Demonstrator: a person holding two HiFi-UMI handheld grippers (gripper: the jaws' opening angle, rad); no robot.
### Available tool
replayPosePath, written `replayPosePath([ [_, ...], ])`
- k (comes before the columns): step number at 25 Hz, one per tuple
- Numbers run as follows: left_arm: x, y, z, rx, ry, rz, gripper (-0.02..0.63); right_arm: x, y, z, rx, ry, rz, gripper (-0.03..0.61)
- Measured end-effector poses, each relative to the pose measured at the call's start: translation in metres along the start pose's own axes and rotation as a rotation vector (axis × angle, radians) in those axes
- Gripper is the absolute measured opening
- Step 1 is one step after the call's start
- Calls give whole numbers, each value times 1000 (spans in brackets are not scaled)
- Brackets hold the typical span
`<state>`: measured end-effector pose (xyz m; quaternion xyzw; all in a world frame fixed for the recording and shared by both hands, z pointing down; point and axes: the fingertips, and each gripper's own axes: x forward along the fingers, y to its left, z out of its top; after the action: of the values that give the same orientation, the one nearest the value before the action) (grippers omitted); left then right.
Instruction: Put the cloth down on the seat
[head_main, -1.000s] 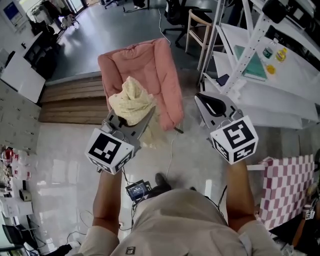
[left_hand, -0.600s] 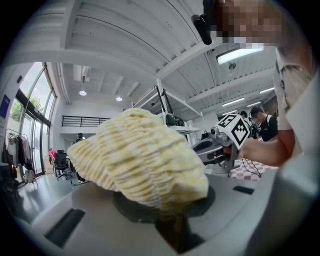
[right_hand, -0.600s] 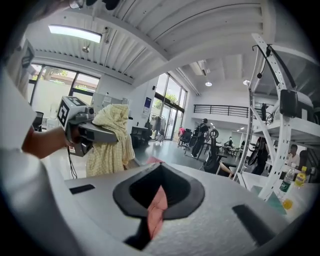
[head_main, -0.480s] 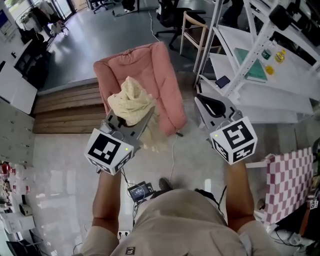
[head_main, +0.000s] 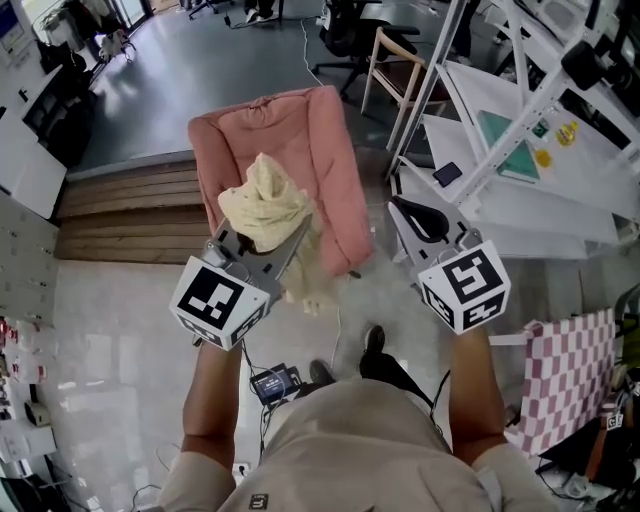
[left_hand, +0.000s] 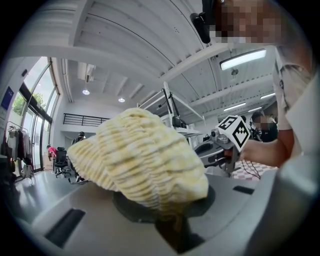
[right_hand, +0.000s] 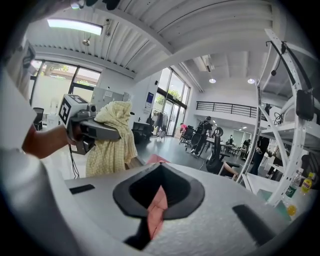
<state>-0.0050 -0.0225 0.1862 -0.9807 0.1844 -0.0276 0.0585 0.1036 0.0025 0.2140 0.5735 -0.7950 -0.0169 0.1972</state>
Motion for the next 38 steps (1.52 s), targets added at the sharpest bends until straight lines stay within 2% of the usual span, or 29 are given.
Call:
replayPosePath([
  [6, 23, 16, -7, 16, 38, 45, 71, 32, -29, -5, 14, -28, 49, -8],
  [12, 32, 56, -4, 43, 79, 153, 71, 80, -47, 8, 5, -88, 134, -8],
  [19, 83, 90, -11, 39, 117, 248, 70, 130, -101, 3, -1, -113, 221, -8],
  [28, 127, 130, -25, 57, 121, 319, 71, 185, -146, 3, -1, -133, 300, -8],
  [38, 162, 158, -37, 46, 164, 384, 70, 230, -172, 2, 6, -158, 375, -8],
])
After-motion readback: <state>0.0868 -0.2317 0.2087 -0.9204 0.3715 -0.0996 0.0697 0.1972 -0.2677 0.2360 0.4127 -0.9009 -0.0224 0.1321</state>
